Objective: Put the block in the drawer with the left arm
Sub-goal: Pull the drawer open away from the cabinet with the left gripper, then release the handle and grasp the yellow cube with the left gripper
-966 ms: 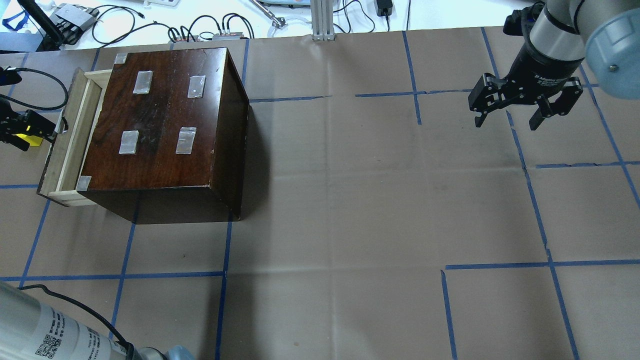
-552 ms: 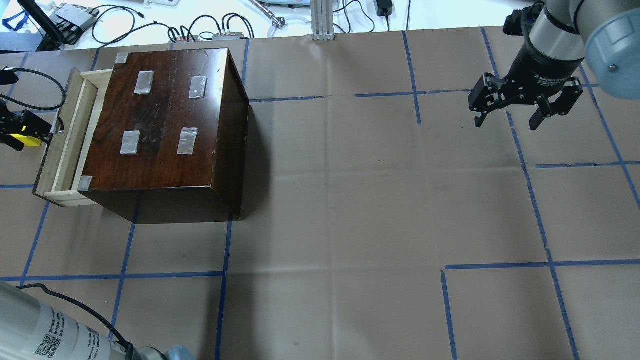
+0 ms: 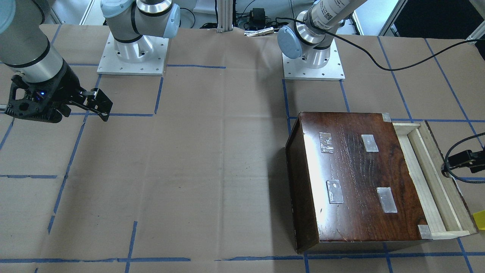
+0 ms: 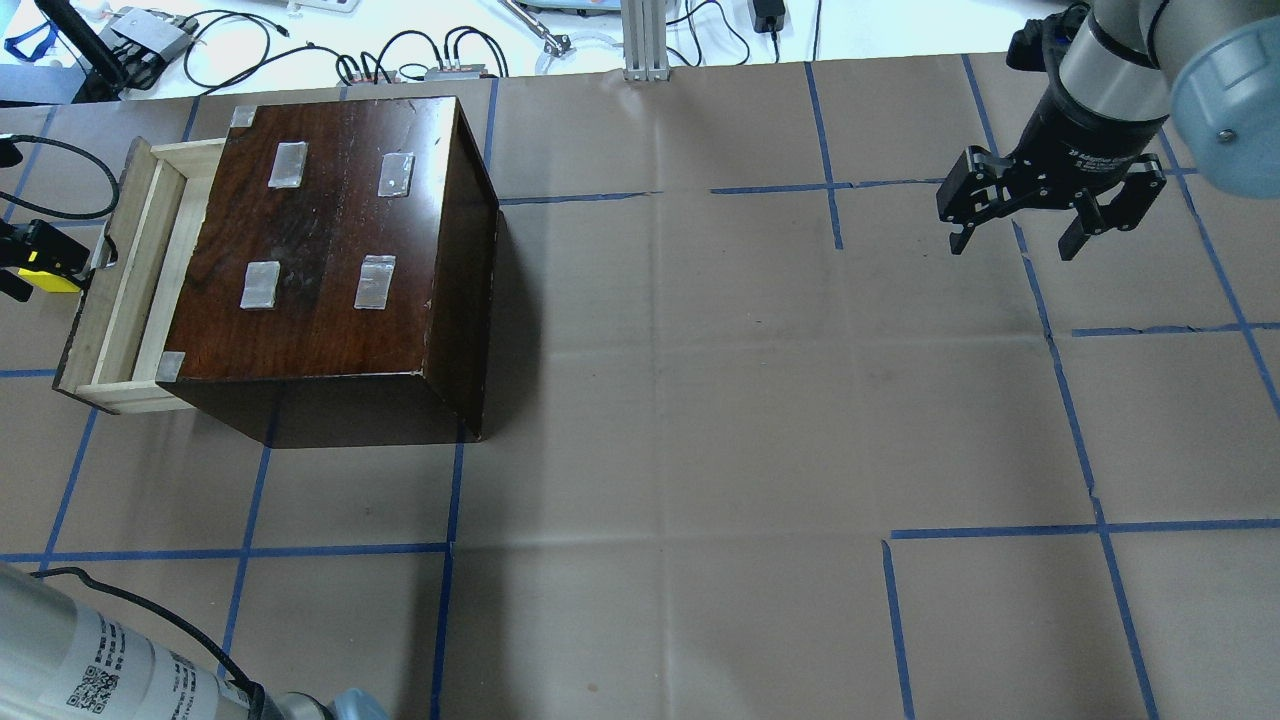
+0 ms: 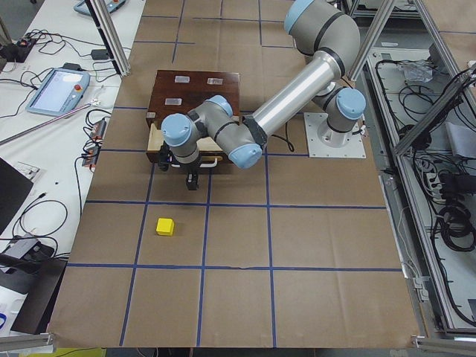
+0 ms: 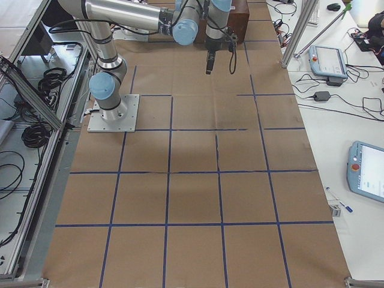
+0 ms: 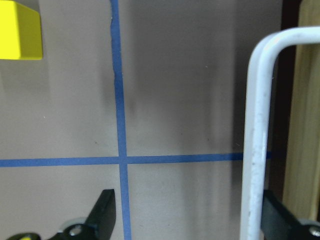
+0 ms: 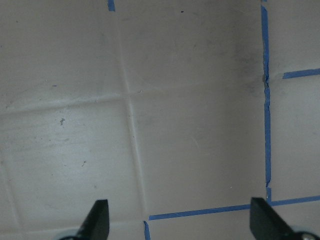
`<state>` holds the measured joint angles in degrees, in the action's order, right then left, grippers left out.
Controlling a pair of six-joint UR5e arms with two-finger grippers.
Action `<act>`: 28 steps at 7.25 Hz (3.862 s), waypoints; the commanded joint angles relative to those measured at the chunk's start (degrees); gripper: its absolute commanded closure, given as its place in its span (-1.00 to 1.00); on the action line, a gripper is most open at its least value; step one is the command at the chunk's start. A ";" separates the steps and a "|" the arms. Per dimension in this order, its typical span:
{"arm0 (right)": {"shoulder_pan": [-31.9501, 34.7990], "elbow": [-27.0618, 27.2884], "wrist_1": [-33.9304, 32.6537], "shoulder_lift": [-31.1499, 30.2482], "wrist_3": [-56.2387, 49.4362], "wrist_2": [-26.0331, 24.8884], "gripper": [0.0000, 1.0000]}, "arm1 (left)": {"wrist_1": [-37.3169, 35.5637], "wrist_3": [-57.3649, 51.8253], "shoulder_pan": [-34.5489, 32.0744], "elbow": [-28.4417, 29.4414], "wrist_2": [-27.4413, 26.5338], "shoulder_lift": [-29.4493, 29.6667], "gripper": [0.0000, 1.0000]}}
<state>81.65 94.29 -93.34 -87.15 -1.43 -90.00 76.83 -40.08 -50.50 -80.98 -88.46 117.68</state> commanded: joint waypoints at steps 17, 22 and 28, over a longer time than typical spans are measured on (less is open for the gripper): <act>0.00 0.01 0.00 -0.04 -0.06 0.00 -1.00 | -0.45 -2.20 2.86 31.67 -1.45 28.12 -0.96; 0.00 0.01 0.00 -0.04 -0.06 0.00 -1.00 | -0.63 -2.29 2.86 33.34 -0.57 30.33 -0.13; 0.00 0.01 0.00 -0.04 0.02 0.00 -1.00 | 17.55 -2.11 -0.54 25.14 -1.62 7.18 1.00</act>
<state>81.65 94.31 -93.34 -87.19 -1.42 -90.00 90.77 -42.48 -49.10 -50.87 -89.68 131.77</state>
